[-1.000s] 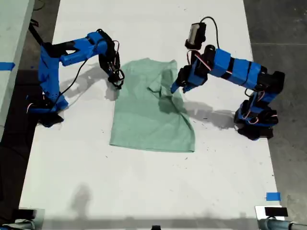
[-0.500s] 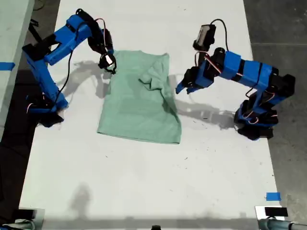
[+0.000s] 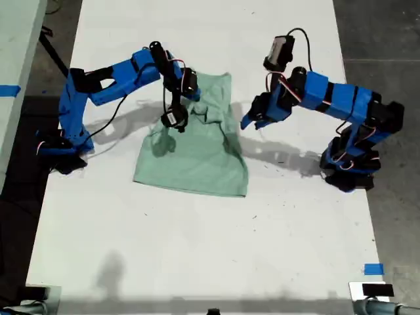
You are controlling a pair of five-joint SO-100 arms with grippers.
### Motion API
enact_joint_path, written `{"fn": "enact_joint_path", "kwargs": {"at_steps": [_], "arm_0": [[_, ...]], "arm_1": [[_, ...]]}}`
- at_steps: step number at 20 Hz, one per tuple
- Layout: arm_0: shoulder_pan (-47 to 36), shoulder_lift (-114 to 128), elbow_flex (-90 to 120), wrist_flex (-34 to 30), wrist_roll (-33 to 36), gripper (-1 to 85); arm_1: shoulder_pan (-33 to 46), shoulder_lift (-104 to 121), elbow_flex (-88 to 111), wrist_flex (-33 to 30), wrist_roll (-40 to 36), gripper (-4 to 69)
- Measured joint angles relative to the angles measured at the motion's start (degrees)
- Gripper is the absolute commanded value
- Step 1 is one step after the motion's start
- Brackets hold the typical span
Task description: Fold t-shirt
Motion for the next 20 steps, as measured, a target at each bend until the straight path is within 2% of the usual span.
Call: {"fn": "enact_joint_path", "kwargs": {"at_steps": [6, 9, 10, 12, 14, 17, 20], "arm_0": [[-3.1, 5.1, -0.3, 2.1, 1.4, 25.8], [-3.1, 15.4, -0.1, 8.2, 1.7, 25.5], [-2.6, 19.2, 1.0, 10.6, 1.6, 25.5], [0.6, 25.1, 3.4, 16.7, 0.6, 25.6], [5.8, 29.7, 9.8, 20.0, -1.1, 25.6], [14.6, 37.3, 23.8, 18.9, -5.1, 25.4], [18.6, 45.9, 37.8, 15.6, -9.4, 25.5]], "arm_1": [[-0.1, 0.0, 2.1, -0.1, 0.0, 16.9], [-1.6, 0.7, 4.0, -0.1, 0.0, 14.4], [-2.5, 0.9, 4.2, -0.1, 0.0, 15.7], [-4.7, 1.0, 5.4, -0.1, 0.4, 25.4], [-7.7, 1.0, 7.3, -0.1, 2.0, 29.5], [-12.0, 0.9, 12.2, -1.4, 3.9, 31.8], [-14.4, 0.9, 16.3, -5.8, 4.9, 31.8]]}}
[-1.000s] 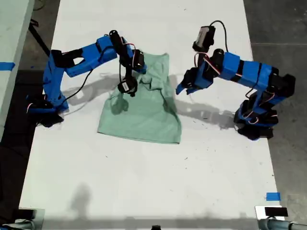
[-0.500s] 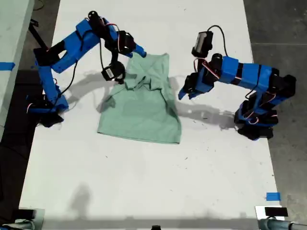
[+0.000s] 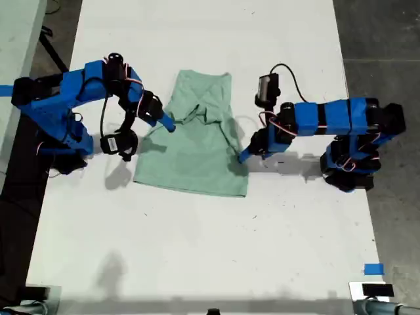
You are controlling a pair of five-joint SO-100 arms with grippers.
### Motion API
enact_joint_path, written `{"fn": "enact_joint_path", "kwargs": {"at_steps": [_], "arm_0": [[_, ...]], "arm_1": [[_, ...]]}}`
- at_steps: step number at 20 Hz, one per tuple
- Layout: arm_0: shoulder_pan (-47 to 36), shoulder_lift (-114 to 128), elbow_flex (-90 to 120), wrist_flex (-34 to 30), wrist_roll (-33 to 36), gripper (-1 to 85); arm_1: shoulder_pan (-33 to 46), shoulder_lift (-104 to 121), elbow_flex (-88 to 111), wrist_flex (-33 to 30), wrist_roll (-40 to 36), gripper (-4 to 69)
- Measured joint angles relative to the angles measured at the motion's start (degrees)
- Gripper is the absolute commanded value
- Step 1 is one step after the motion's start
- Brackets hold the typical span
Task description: Fold t-shirt
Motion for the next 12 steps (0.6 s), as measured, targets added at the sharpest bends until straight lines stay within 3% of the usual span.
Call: {"fn": "enact_joint_path", "kwargs": {"at_steps": [6, 12], "arm_0": [[4.7, 7.9, 13.4, -4.8, -5.4, 25.0], [5.8, 7.9, 14.9, -7.2, -5.9, 25.0]], "arm_1": [[-0.9, -1.6, 0.5, -3.6, 0.4, 31.9], [-1.4, -7.2, 0.5, -6.6, 0.4, 32.1]]}}
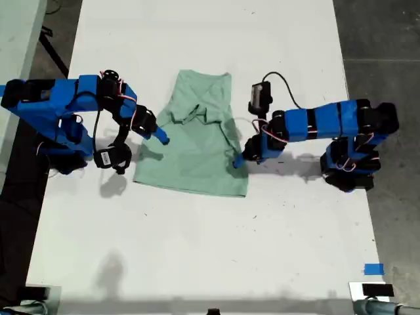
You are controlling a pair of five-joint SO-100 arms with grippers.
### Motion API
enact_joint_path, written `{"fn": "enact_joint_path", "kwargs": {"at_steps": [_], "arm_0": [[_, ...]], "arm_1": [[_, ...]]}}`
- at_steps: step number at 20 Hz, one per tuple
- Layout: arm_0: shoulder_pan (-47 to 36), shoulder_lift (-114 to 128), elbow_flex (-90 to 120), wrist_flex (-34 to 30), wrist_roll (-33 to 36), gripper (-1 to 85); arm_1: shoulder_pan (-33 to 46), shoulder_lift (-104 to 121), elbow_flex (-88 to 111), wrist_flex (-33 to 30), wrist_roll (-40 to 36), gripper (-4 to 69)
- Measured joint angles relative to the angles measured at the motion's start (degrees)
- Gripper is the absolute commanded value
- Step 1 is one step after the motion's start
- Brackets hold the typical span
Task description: Fold t-shirt
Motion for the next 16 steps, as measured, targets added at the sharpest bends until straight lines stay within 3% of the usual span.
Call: {"fn": "enact_joint_path", "kwargs": {"at_steps": [5, 6, 7, 12, 16], "arm_0": [[0.2, 0.0, 0.7, -0.2, 0.0, 24.7], [0.2, 0.0, 0.7, -0.2, 0.0, 24.6], [0.2, 0.0, 0.7, -0.2, 0.0, 24.5], [0.3, 0.0, 1.8, -0.5, -0.2, 24.4], [0.4, 0.0, 2.6, -1.3, -0.4, 24.3]], "arm_1": [[-0.8, -9.2, 0.0, -6.7, -0.2, 27.6], [-0.8, -11.1, 0.0, -7.8, -0.2, 20.4], [-0.8, -12.6, 0.0, -9.0, -0.2, 7.5], [-1.0, -14.5, -1.4, -11.3, 0.8, 3.0], [-0.9, -14.7, -4.1, -6.3, 1.0, 1.0]]}}
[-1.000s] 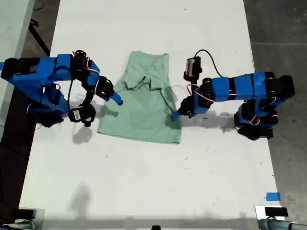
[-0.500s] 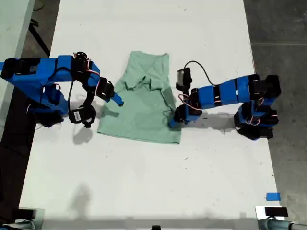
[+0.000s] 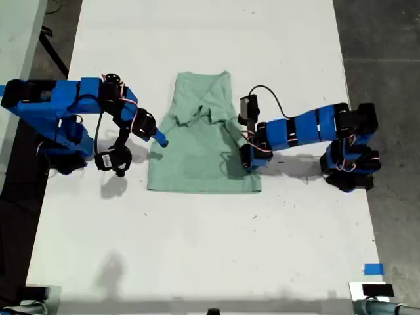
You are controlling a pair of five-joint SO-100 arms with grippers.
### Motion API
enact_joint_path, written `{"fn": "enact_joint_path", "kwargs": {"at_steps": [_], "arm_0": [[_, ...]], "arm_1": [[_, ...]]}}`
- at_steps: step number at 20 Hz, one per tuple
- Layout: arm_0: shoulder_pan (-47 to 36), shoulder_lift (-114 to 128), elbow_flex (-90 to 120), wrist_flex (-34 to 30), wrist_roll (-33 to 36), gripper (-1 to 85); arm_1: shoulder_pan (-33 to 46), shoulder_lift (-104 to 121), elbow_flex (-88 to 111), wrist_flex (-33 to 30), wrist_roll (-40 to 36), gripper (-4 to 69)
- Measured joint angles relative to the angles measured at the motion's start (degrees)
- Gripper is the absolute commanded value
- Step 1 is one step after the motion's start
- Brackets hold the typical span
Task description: Fold t-shirt
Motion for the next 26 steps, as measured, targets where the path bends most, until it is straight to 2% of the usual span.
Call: {"fn": "enact_joint_path", "kwargs": {"at_steps": [5, 8, 13, 19, 20, 21, 22, 23, 26], "arm_0": [[0.0, 0.0, 0.2, -0.1, 0.0, 24.2], [0.0, 0.0, 0.7, -0.4, 0.0, 24.2], [0.1, 0.0, 1.0, -0.4, 0.0, 24.2], [0.2, 0.0, 1.7, -0.8, 0.0, 24.2], [0.2, 0.0, 1.8, -0.8, 0.0, 24.2], [0.3, 0.0, 2.0, -0.8, 0.0, 24.4], [0.4, 0.1, 2.0, -0.8, -0.1, 24.5], [0.4, 0.2, 2.3, -0.8, -0.5, 24.6], [0.4, 1.1, 2.3, -0.7, -1.1, 23.5]], "arm_1": [[0.0, -0.1, -10.5, 13.2, -2.2, 0.1], [0.0, -0.1, -19.7, 18.5, -3.6, 0.0], [0.1, -4.9, -33.1, 18.7, -3.0, -0.3], [-0.1, -19.1, -41.2, 12.4, 2.8, -0.3], [-0.1, -20.7, -41.2, 11.3, 3.4, 1.3], [-0.1, -21.6, -41.2, 10.7, 4.0, 16.1], [-0.1, -21.7, -41.3, 10.6, 3.7, 36.3], [-0.1, -22.0, -43.3, 11.5, 3.2, 36.1], [-0.1, -21.7, -54.8, 19.2, -1.3, 32.2]]}}
